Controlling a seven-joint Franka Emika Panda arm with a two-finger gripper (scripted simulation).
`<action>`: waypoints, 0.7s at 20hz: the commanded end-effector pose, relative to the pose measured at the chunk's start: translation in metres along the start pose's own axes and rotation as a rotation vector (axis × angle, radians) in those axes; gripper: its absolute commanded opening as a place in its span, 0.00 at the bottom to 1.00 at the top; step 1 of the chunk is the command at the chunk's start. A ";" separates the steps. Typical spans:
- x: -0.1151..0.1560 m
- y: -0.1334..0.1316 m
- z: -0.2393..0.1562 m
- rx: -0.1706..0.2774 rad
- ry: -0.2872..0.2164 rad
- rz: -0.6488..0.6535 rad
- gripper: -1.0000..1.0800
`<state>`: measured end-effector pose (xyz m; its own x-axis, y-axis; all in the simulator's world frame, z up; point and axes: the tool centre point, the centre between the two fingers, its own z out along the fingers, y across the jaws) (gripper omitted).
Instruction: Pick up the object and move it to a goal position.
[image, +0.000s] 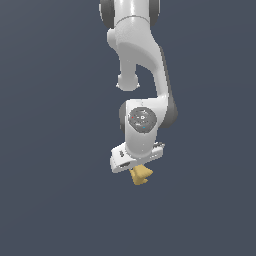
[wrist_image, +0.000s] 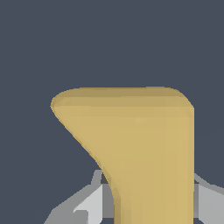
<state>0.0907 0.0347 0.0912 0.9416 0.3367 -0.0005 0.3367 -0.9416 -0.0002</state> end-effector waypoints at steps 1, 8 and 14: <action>0.000 0.000 0.000 0.000 0.001 0.000 0.00; 0.004 -0.016 -0.005 -0.001 0.001 0.001 0.00; 0.017 -0.065 -0.017 -0.001 0.001 0.000 0.00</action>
<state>0.0864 0.0859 0.1046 0.9424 0.3344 -0.0003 0.3344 -0.9424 0.0009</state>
